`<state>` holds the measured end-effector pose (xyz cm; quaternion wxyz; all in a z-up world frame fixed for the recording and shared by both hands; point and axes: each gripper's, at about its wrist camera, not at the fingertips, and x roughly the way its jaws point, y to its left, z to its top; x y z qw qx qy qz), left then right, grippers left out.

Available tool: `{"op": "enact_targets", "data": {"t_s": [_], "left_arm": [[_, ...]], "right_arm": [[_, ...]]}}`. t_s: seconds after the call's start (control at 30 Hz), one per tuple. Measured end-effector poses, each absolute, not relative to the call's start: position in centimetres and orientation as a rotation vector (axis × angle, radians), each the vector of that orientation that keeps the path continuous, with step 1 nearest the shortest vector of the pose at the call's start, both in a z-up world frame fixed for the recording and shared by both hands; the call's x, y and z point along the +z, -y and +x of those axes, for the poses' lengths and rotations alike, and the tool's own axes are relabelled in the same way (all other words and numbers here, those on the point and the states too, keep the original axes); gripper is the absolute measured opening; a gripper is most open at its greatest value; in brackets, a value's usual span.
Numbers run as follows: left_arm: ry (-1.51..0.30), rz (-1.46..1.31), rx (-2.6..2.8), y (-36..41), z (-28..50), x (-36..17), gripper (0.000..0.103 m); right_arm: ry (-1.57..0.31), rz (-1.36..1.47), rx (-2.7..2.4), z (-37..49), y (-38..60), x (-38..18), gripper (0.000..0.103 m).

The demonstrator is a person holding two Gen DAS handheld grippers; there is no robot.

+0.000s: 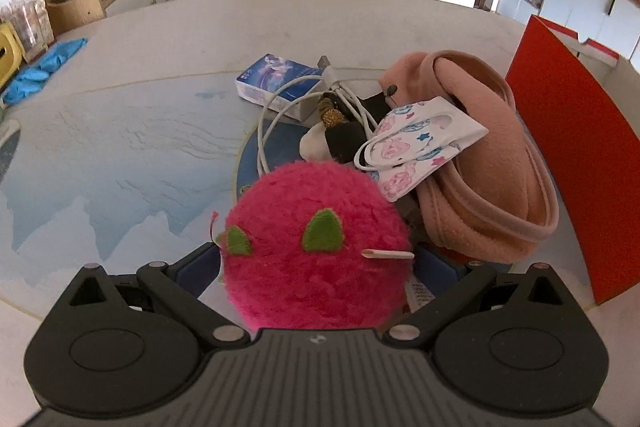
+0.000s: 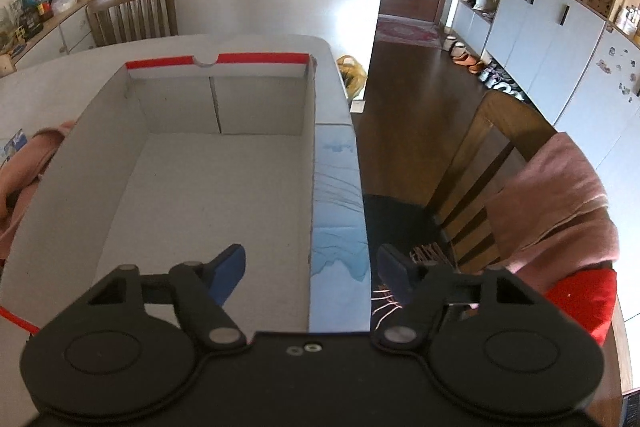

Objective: Organize objects
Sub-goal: 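Carry the pink ball toy with the left gripper into the cardboard box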

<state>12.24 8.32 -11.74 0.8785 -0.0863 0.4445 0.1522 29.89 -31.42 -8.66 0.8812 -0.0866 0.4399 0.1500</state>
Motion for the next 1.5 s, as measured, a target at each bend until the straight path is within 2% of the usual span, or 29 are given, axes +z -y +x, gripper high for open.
{"op": "enact_targets", "data": {"t_s": [0.13, 0.2, 0.27, 0.33, 0.47, 0.53, 0.63, 0.8, 1.07, 1.5], "left_arm": [[-0.927, -0.182, 0.328, -8.4, 12.3, -12.0, 0.1], [-0.924, -0.196, 0.34, -8.6, 12.1, -11.9, 0.093], [-0.915, -0.215, 0.347, -8.7, 11.8, -11.8, 0.09], [-0.906, -0.221, 0.349, -8.8, 11.7, -11.6, 0.086], [-0.89, -0.227, 0.355, -8.6, 11.1, -11.2, 0.083], [-0.885, -0.228, 0.364, -8.5, 10.7, -11.0, 0.082], [-0.877, -0.242, 0.378, -8.5, 9.8, -10.3, 0.081], [-0.852, -0.265, 0.382, -8.3, 8.5, -8.7, 0.081], [-0.819, -0.266, 0.343, -6.0, 8.1, -5.1, 0.081], [-0.777, -0.15, 0.055, 3.2, 13.8, 0.2, 0.081]], "right_arm": [[-0.937, -0.177, 0.335, 30.3, 31.4, -9.1, 0.053], [-0.935, -0.176, 0.344, 30.3, 31.3, -9.1, 0.052], [-0.938, -0.175, 0.343, 30.4, 31.4, -9.2, 0.047], [-0.948, -0.16, 0.351, 30.6, 31.4, -9.3, 0.036], [-0.949, -0.154, 0.364, 30.6, 31.3, -9.3, 0.025], [-0.952, -0.142, 0.364, 30.7, 31.4, -9.3, 0.015], [-0.952, -0.135, 0.358, 30.9, 31.6, -9.3, 0.011], [-0.949, -0.124, 0.357, 31.0, 31.9, -9.2, 0.005], [-0.949, -0.139, 0.36, 30.9, 31.8, -9.5, 0.004], [-0.95, -0.167, 0.385, 31.0, 32.0, -9.5, 0.003]]}}
